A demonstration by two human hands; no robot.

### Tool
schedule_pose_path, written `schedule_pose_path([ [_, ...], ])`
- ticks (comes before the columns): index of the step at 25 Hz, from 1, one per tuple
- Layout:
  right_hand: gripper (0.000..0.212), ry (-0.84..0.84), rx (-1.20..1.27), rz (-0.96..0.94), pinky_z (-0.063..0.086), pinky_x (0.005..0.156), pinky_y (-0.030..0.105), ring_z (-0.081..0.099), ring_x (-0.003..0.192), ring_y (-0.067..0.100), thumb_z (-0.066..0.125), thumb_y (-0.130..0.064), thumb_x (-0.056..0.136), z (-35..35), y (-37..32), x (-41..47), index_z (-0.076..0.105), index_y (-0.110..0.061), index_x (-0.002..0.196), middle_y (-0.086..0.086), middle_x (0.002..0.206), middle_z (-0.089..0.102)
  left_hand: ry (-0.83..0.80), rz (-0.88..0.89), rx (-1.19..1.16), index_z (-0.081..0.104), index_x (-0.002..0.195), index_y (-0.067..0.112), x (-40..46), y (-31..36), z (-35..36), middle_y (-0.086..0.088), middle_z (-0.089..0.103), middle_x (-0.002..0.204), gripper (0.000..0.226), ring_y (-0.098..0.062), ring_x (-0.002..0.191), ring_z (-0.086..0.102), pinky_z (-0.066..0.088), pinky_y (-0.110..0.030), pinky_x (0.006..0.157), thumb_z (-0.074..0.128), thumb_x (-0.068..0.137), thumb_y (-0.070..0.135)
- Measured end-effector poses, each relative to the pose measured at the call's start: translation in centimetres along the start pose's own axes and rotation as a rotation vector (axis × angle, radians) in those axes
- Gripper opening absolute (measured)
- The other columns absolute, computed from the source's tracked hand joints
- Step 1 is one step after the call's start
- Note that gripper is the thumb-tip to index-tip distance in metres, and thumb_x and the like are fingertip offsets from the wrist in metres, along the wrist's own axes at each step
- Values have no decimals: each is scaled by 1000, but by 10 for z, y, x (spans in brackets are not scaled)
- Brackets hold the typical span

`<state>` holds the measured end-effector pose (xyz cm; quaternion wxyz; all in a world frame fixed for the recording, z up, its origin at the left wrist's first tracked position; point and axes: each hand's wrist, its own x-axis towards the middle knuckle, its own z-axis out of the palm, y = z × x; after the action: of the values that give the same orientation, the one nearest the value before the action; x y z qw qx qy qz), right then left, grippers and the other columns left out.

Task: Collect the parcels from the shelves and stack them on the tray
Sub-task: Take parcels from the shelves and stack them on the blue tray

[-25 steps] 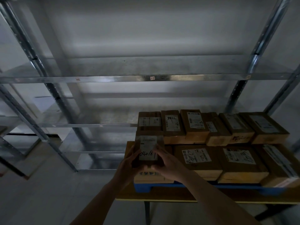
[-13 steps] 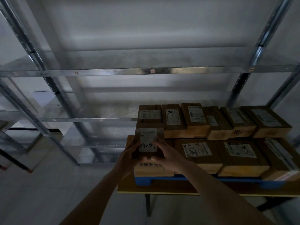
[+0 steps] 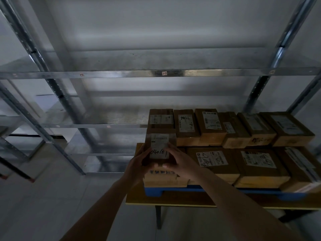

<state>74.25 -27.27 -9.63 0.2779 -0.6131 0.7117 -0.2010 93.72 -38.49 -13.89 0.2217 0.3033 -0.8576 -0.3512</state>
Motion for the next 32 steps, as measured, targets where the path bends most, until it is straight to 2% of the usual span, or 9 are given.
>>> schedule_pose_path([
  [8,74,11,-21,8,25,113,33,19,150,20,62,-39,96,-2,0,5,21,-30,156,-9,167,1,5,-57,7,34,151,21,3,8,0,8,22,154,71,-7,120,46,46,-2,80,70,90,22],
  [12,73,24,22,18,25,114,33,17,151,20,63,-37,95,1,2,8,22,-31,156,-11,167,1,16,-22,24,36,149,20,4,10,-1,8,26,151,70,-12,123,49,48,-7,84,70,89,26],
  [17,75,2,-21,26,28,116,37,19,151,22,60,-38,97,0,0,5,16,-31,157,-10,167,-3,-7,-34,69,29,151,23,1,15,-3,15,16,148,72,-6,120,46,45,-3,82,68,90,26],
  [20,74,-19,-115,58,31,117,41,26,149,24,54,-44,99,1,-4,4,11,-32,159,-10,167,-5,-35,-26,148,21,150,33,-1,22,-7,17,7,152,73,-3,115,52,50,-13,85,66,92,30],
  [22,69,-11,-103,70,40,112,42,38,142,23,46,-50,101,0,-8,0,12,-34,158,-11,167,-1,-25,-1,174,18,150,38,0,30,-11,18,9,155,75,-7,120,53,52,-20,88,65,92,34],
  [24,61,6,-77,66,46,102,37,48,132,21,40,-52,102,-6,-17,-11,17,-35,156,-10,166,7,11,-2,244,19,151,36,-1,44,-22,19,3,156,75,-3,129,36,45,-19,93,65,92,37],
  [26,58,42,-99,50,44,98,33,48,130,19,43,-48,103,-21,-27,-26,22,-35,155,-9,163,17,48,-7,292,21,152,33,0,58,-34,13,-3,157,73,-7,136,26,43,-30,101,64,93,37],
  [29,61,124,-166,85,40,105,38,40,137,22,46,-51,101,-52,-41,-53,24,-31,154,-6,160,23,81,41,286,30,150,26,0,88,-52,8,8,159,65,-12,136,34,45,-31,97,62,94,36],
  [32,62,198,-170,176,49,100,41,54,125,22,49,-50,99,-83,-56,-93,27,-27,153,2,151,41,51,80,250,33,149,27,1,122,-61,2,33,155,73,-11,130,44,48,-35,96,48,90,65],
])
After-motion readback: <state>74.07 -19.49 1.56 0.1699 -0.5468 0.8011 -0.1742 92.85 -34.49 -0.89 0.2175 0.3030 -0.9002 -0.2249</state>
